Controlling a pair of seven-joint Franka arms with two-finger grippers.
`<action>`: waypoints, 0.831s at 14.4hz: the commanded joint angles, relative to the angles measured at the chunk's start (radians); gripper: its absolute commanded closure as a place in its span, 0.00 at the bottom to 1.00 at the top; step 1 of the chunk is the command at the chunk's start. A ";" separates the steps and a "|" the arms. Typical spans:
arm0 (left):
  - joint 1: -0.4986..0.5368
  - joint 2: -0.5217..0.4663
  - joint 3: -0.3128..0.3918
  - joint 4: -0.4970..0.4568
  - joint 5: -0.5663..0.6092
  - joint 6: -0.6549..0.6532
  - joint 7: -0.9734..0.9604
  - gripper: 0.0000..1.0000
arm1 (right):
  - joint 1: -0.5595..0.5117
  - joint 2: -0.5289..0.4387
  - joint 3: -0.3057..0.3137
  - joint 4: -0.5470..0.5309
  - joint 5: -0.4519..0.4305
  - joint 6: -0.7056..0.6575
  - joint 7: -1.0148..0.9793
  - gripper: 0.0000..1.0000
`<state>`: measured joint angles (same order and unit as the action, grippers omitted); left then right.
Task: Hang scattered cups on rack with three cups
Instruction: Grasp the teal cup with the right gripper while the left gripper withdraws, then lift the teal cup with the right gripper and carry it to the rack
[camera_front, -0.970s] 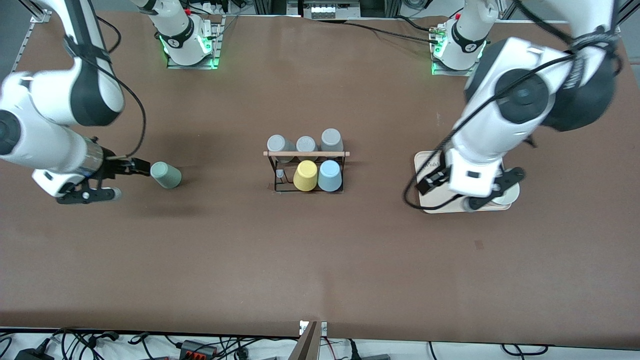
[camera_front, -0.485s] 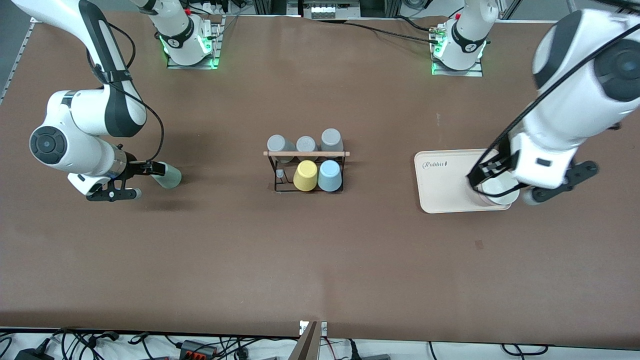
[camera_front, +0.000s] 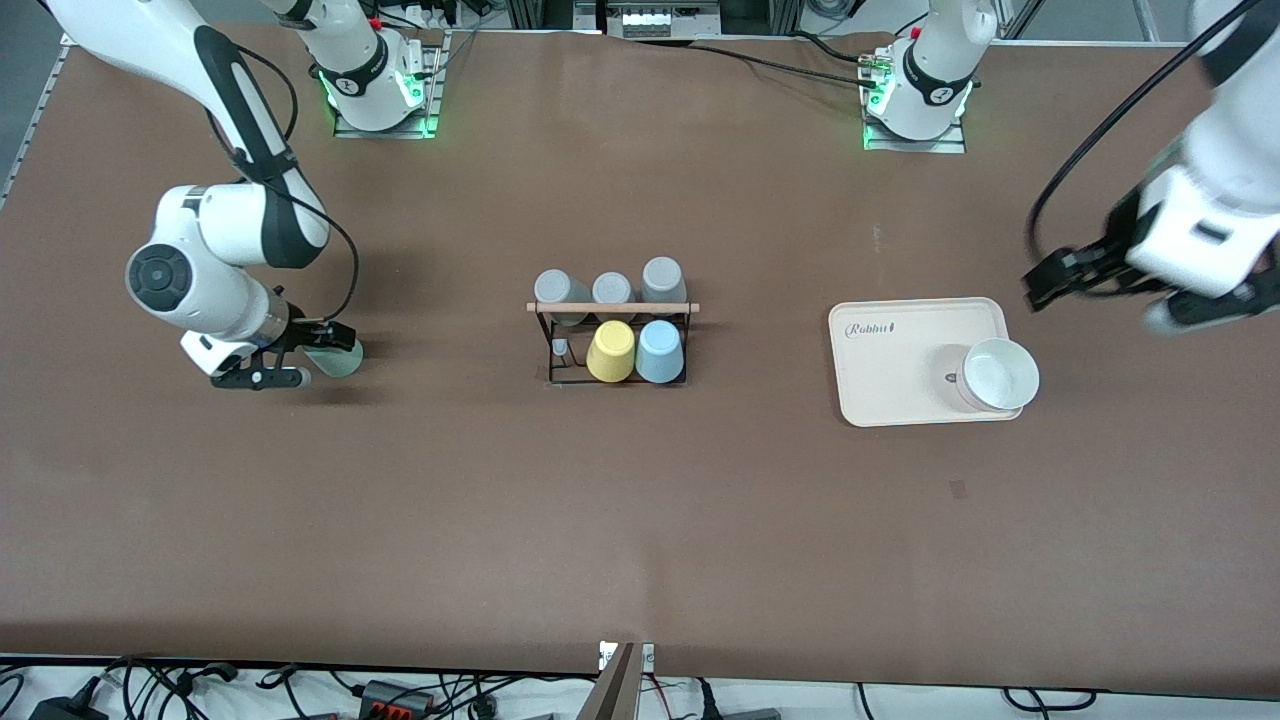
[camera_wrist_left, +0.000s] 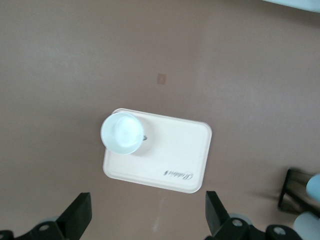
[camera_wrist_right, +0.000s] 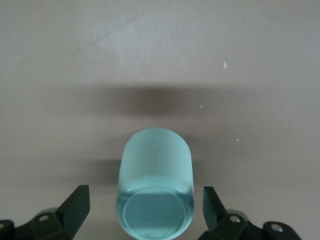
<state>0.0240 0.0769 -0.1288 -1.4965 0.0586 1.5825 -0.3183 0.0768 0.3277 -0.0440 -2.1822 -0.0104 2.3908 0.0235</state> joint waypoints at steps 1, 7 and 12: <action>-0.007 -0.109 0.090 -0.102 -0.032 0.004 0.186 0.00 | -0.005 -0.009 0.001 -0.021 -0.014 0.024 0.019 0.00; -0.006 -0.160 0.140 -0.106 -0.059 -0.045 0.292 0.00 | -0.009 0.013 0.001 -0.013 -0.013 0.044 0.019 0.13; 0.004 -0.158 0.135 -0.090 -0.059 -0.048 0.292 0.00 | -0.005 0.001 0.003 0.002 -0.013 0.034 0.021 0.58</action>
<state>0.0217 -0.0599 0.0032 -1.5750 0.0183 1.5396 -0.0513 0.0710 0.3335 -0.0444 -2.1886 -0.0104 2.4193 0.0277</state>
